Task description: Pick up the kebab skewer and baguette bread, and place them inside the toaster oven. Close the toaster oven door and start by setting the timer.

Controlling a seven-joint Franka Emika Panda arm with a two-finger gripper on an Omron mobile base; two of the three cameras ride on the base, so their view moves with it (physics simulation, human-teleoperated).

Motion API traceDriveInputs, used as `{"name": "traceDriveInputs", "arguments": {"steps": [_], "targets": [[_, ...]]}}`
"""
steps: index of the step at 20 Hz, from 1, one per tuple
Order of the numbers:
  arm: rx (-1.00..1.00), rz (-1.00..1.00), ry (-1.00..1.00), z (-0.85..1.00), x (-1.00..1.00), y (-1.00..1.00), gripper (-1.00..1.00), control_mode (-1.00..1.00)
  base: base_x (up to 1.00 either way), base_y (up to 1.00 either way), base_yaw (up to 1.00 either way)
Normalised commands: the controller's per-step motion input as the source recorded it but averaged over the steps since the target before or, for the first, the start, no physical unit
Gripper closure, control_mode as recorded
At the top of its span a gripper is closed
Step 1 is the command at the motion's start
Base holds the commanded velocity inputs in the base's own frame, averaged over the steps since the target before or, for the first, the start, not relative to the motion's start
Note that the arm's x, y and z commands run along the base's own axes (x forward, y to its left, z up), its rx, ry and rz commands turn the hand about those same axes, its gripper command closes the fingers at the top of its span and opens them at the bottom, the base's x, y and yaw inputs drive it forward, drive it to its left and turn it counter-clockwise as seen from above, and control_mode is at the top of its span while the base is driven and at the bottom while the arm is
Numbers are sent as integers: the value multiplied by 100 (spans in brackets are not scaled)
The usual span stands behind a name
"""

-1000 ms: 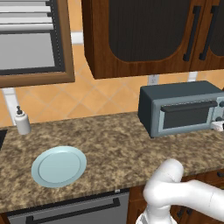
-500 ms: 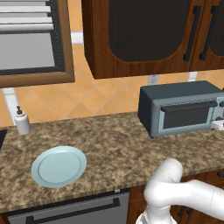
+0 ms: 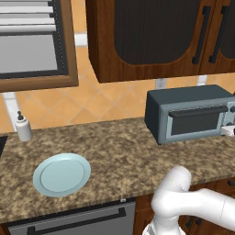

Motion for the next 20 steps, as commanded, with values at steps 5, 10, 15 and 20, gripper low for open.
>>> {"name": "traceDriveInputs", "arguments": {"steps": [5, 10, 15, 20], "targets": [[0, 0, 0, -1, 0, 0, -100, -100, 0, 0, 0], [0, 0, 0, -2, 0, 0, 100, -100, 0, 0, 0], [0, 0, 0, 0, 0, 0, 100, -100, 0, 0, 0], [0, 0, 0, 0, 0, 0, 100, -100, 0, 0, 0]]}}
